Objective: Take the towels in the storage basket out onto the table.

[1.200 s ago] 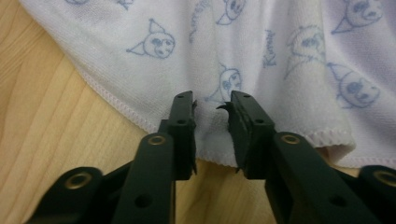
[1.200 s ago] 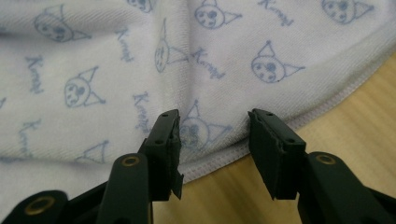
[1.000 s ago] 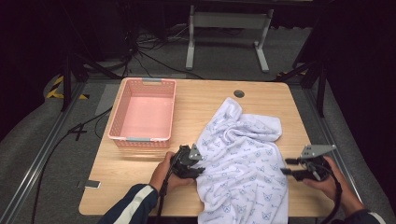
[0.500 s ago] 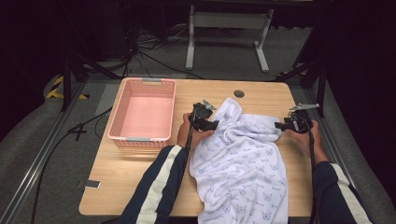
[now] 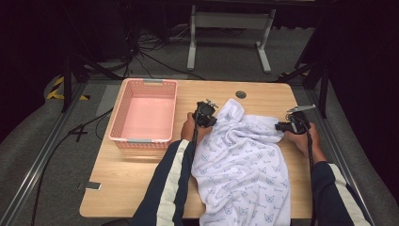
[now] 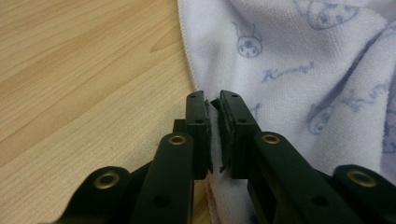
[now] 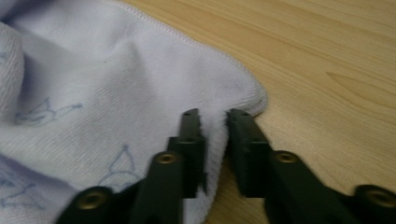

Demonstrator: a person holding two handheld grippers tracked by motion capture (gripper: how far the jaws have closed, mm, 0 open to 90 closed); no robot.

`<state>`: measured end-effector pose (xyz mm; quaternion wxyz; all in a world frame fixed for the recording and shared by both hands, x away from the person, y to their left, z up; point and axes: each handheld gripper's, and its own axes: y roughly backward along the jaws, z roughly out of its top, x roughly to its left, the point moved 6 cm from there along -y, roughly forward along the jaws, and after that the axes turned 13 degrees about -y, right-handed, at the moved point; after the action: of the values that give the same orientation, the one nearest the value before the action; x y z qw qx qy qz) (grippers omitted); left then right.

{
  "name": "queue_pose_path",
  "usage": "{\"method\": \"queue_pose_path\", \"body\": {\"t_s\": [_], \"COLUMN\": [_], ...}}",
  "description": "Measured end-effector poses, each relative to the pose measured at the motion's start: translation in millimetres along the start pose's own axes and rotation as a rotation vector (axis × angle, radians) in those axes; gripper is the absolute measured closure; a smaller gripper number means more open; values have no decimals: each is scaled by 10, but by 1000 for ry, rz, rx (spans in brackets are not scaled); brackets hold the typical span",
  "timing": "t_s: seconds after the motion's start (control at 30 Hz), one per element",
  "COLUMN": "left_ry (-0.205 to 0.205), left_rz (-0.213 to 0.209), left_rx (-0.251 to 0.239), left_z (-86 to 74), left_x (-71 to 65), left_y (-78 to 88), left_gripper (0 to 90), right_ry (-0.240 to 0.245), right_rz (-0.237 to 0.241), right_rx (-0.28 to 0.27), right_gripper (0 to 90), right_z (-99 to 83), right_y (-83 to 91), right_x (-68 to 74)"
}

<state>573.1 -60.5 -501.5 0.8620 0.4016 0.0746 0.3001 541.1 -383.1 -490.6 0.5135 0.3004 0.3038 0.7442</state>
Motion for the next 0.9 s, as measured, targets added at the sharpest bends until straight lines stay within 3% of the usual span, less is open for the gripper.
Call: {"method": "queue_pose_path", "body": {"t_s": [0.13, 0.2, 0.23, 0.3, 0.33, 0.37, 0.4, 0.5, 0.53, 0.57, 0.6, 0.63, 0.73, 0.83, 0.9], "left_ry": [36, 98, 119, 152, 152, 160, 149, 131, 131, 112, 92, 77, 34, -45, -108], "left_rz": [81, 123, 129, 143, 143, 126, 140, 142, 142, 140, 129, 113, 92, 37, -7], "left_rx": [-9, -32, -46, -68, -68, -80, -69, -67, -67, -68, -73, -82, -80, -103, -96], "left_z": [-67, -140, -170, -205, -205, -195, -176, -137, -137, -122, -101, -86, -62, -68, -133], "left_x": [92, 183, 220, 272, 272, 258, 234, 185, 185, 158, 108, 72, -52, -292, -479], "left_y": [66, 133, 163, 211, 211, 215, 200, 203, 203, 212, 234, 245, 325, 486, 581], "left_gripper": [861, 861, 860, 860, 860, 853, 838, 734, 706, 706, 690, 680, 644, 644, 672], "right_ry": [25, 25, 34, 29, 29, 9, 15, 12, -7, -7, -15, 0, -3, 43, 54], "right_rz": [-71, -126, -165, -196, -196, -232, -250, -366, -373, -373, -383, -374, -269, -155, -52], "right_rx": [-7, -21, -26, -52, -52, -102, -117, -196, -219, -219, -256, -281, -221, -184, -164], "right_gripper": [851, 860, 861, 862, 862, 862, 861, 821, 750, 750, 718, 659, 561, 537, 529], "right_z": [7, 16, 21, 34, 34, 114, 149, 312, 356, 356, 398, 419, 363, 242, 80], "right_y": [20, 36, 47, 61, 61, 90, 98, 164, 187, 187, 214, 249, 259, 378, 486], "right_x": [-56, -139, -194, -272, -272, -335, -340, -408, -434, -434, -455, -454, -379, -197, -6]}}
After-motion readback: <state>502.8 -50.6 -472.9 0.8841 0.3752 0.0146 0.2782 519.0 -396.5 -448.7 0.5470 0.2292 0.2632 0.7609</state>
